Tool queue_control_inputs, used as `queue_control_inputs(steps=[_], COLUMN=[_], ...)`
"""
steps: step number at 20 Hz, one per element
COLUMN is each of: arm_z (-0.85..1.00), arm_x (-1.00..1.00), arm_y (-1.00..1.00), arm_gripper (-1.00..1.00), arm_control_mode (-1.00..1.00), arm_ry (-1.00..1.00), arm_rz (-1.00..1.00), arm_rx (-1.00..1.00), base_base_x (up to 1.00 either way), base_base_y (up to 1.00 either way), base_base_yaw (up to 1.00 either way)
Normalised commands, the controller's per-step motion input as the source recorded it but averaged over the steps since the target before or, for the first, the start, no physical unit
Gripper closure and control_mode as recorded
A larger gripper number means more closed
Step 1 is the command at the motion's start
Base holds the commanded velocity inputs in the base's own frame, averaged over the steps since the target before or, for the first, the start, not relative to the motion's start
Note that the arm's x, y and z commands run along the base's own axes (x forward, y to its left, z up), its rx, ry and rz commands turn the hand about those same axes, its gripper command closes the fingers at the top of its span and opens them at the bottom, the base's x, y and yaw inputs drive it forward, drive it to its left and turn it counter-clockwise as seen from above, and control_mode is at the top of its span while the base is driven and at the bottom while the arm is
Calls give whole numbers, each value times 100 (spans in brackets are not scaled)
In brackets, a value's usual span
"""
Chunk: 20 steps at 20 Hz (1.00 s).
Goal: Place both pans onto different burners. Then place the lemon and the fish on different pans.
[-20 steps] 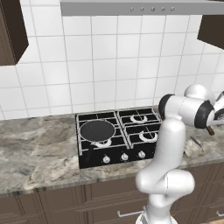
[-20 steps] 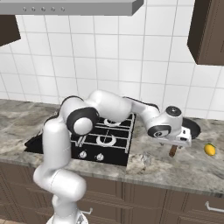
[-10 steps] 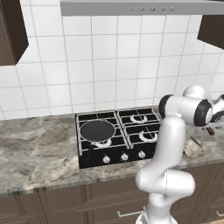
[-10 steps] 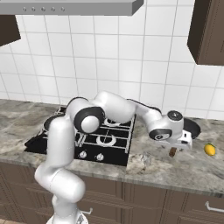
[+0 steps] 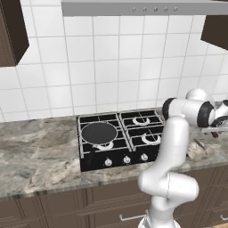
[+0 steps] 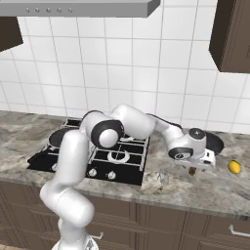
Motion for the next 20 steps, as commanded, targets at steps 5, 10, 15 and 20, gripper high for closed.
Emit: queue_control_inputs(steps=[5,10,15,20], arm_z=[-18,15,51,33], arm_x=[8,2,-3,-6], arm_y=[-7,-3,8,30], arm_gripper=[100,100,100,100], arm_control_mode=[-100,-100,-100,-100], arm_ry=[0,-1,-11,-12], arm_rz=[0,0,2,12], arm_rx=[0,0,0,0], base_base_x=[0,0,0,0], base_base_y=[0,0,0,0], base_base_yaw=[0,0,0,0])
